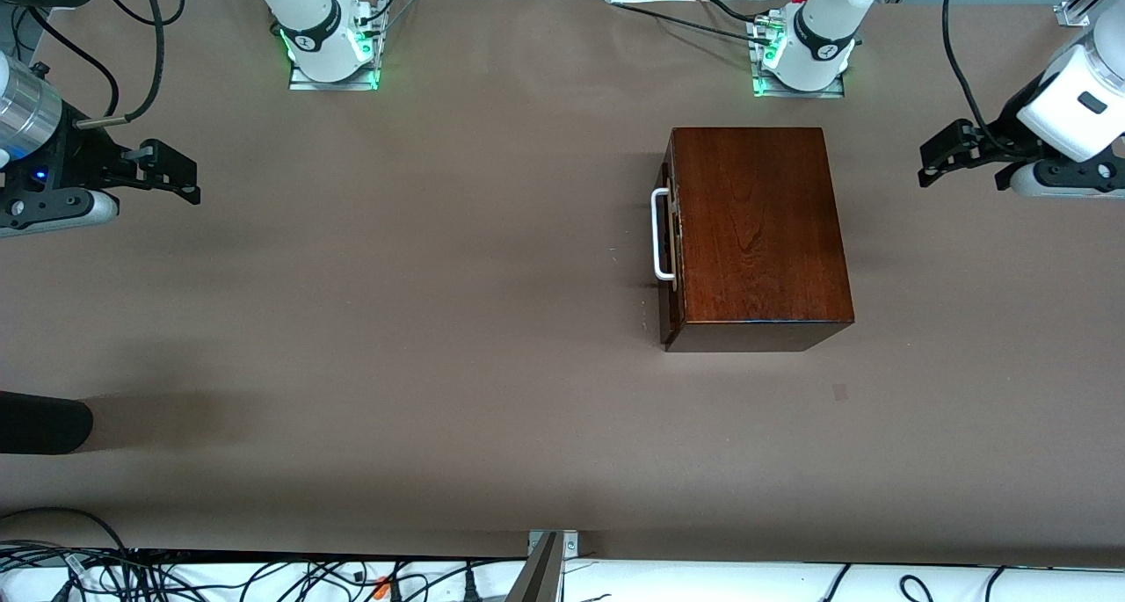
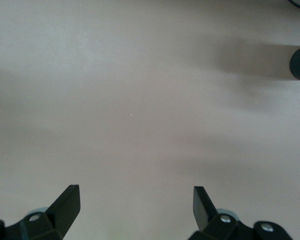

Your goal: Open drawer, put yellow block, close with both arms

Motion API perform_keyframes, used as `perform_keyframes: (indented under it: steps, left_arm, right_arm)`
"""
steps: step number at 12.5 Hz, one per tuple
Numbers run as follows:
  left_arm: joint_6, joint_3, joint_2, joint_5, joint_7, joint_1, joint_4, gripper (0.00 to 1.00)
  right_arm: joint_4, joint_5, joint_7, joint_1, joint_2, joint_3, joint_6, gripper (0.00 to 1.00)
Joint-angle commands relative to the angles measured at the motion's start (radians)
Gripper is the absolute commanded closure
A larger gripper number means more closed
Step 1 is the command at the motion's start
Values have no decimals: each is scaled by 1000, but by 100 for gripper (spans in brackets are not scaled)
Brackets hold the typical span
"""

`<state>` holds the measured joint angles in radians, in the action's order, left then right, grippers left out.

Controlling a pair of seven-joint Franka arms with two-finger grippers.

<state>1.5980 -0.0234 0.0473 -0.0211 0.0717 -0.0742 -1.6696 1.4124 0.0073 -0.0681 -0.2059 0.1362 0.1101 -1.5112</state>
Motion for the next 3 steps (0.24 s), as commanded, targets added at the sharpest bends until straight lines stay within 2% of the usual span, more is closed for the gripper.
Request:
perform_keyframes:
  steps: [1, 3]
  left_arm:
    - [25, -18, 32, -8, 11, -16, -39, 0]
    - [25, -18, 31, -6, 10, -16, -36, 0]
  right_arm:
    - [-1, 16, 13, 11, -13, -4, 16, 0]
    - [-1, 16, 13, 11, -12, -4, 16, 0]
